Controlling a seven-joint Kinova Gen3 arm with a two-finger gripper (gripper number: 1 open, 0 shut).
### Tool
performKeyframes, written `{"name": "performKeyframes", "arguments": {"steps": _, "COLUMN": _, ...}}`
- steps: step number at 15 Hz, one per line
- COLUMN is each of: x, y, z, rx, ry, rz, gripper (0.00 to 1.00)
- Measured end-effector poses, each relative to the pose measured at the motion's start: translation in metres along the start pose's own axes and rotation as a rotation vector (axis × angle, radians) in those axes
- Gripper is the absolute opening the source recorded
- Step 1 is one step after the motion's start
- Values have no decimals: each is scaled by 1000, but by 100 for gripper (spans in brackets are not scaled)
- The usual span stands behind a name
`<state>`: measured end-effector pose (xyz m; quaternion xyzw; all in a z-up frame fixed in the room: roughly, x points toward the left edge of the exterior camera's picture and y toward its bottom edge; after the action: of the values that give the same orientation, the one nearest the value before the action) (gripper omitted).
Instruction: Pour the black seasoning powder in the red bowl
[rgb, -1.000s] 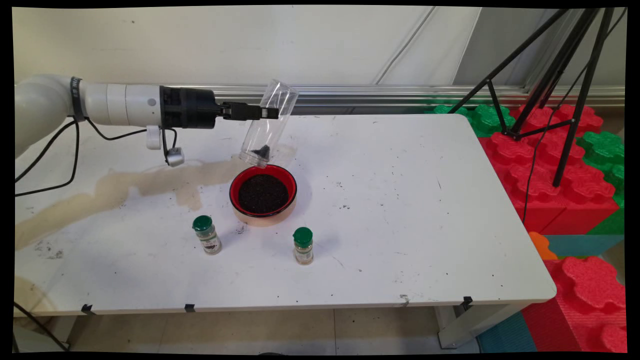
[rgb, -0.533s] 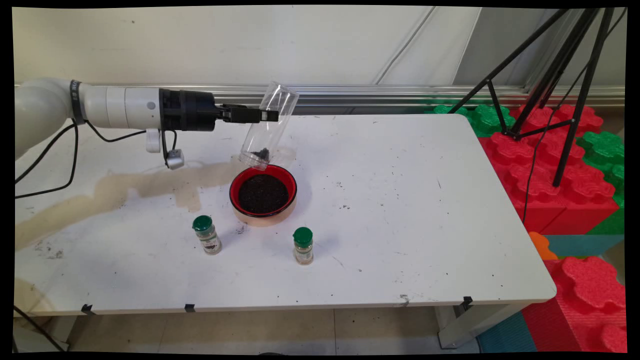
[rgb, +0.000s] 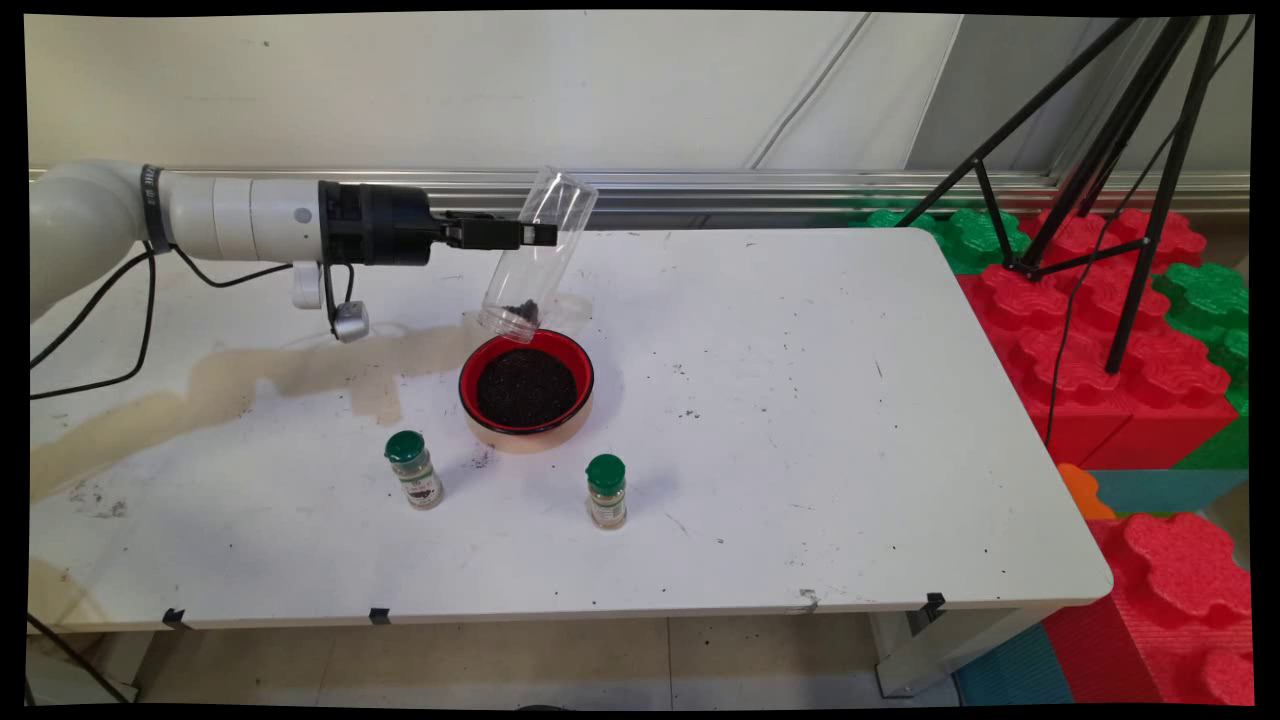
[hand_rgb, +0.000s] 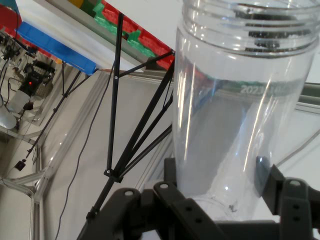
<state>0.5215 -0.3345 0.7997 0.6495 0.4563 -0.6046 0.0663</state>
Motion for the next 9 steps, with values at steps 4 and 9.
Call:
{"name": "performKeyframes", "arguments": {"steps": 4, "x": 0, "y": 0, "z": -1, "rx": -4, "ry": 4, "rz": -27, "gripper": 0}}
{"name": "performKeyframes", "arguments": {"steps": 9, "x": -2, "y": -2, "z": -2, "rx": -16, "ry": 9, "rz": -105, "gripper": 0}}
